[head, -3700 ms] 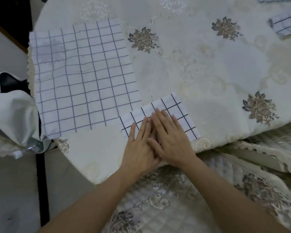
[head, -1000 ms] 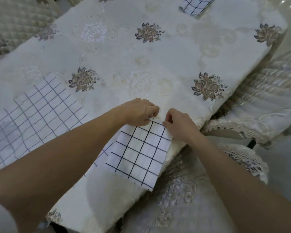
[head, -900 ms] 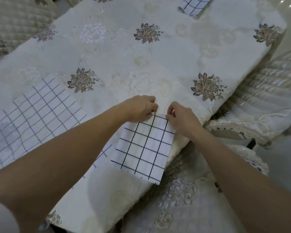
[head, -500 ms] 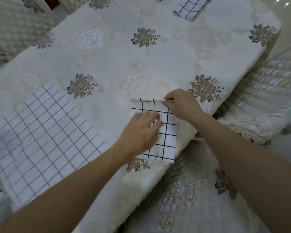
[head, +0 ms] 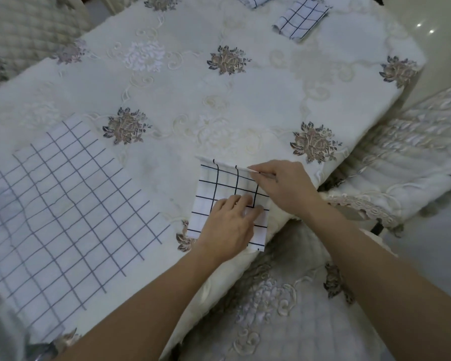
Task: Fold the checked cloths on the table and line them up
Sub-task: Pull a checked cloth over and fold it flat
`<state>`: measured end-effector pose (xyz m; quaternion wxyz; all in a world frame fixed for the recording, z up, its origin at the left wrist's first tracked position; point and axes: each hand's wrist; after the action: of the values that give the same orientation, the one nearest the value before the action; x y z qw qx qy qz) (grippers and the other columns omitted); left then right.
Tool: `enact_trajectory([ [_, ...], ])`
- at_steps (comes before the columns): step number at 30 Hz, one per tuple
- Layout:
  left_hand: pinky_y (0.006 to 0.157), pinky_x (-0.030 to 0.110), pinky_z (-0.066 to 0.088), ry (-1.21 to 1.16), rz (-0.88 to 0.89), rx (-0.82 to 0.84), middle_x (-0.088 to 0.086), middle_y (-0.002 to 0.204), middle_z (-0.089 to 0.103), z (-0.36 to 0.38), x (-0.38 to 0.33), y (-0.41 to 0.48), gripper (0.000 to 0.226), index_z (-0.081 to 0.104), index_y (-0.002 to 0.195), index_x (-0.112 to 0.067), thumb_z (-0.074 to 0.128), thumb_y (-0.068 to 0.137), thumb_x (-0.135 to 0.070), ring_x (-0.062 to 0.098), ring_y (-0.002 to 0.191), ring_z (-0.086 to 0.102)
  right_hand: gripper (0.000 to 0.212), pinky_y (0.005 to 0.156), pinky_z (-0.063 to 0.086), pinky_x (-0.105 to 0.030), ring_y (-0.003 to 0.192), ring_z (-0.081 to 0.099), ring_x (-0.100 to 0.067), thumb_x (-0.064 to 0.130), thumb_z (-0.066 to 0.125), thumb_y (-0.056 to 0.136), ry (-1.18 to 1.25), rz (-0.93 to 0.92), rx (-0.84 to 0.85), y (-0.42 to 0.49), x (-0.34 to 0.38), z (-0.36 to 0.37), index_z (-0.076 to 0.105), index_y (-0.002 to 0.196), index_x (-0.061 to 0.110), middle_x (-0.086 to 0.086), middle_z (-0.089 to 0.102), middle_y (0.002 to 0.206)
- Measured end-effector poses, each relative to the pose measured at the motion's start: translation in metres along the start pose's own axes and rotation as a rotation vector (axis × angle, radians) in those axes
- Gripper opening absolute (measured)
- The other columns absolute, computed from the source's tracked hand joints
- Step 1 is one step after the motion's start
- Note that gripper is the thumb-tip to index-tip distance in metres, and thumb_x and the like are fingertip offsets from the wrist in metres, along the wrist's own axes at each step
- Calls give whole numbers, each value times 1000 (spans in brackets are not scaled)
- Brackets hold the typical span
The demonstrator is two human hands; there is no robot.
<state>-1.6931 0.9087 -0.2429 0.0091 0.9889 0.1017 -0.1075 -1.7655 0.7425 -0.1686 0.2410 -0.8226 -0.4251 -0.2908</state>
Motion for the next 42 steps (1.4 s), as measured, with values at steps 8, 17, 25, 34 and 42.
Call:
enact_trajectory([
  [8, 107, 42, 39, -29, -176, -66, 4, 138, 52, -24, 10, -75, 40, 56, 132, -18, 48, 97, -35, 22, 123, 50, 23, 88, 56, -39, 104, 66, -17, 21, 64, 95, -108, -193, -46, -42, -7, 28, 75, 115, 23, 6, 72, 115],
  [17, 113, 43, 38, 92, -140, 66, 9, 151, 44, -11, 27, -128, 51, 49, 142, -14, 42, 99, -41, 25, 136, 45, 22, 91, 56, -37, 107, 64, -26, 20, 67, 91, -377, -371, -125, -70, -13, 65, 75, 112, 19, 0, 72, 116],
  [25, 113, 45, 38, 98, -234, 66, 9, 153, 42, -11, 14, -137, 54, 49, 142, -14, 39, 99, -45, 26, 139, 42, 27, 101, 49, -41, 115, 59, -30, 26, 58, 92, -525, -459, -66, -82, -25, 78, 72, 114, 19, -2, 69, 123],
  [34, 115, 48, 35, 99, -286, 113, 10, 159, 33, -1, 7, -144, 65, 38, 151, -10, 31, 100, -49, 25, 147, 31, 24, 95, 53, -43, 112, 61, -31, 24, 69, 88, -528, -467, 2, -84, -33, 84, 74, 111, 19, -1, 69, 122],
  [42, 116, 46, 34, 108, -295, 99, 11, 156, 37, 1, 5, -144, 65, 38, 150, -9, 33, 99, -49, 25, 147, 32, 17, 90, 55, -38, 110, 63, -30, 29, 73, 88, -532, -440, -2, -87, -31, 83, 77, 103, 23, 1, 72, 118],
])
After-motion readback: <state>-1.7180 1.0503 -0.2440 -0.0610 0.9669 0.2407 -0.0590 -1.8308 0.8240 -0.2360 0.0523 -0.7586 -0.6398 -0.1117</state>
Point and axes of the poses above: each hand's wrist, its own y-axis towards the middle knuckle, its own z-axis out of the palm, x = y × z
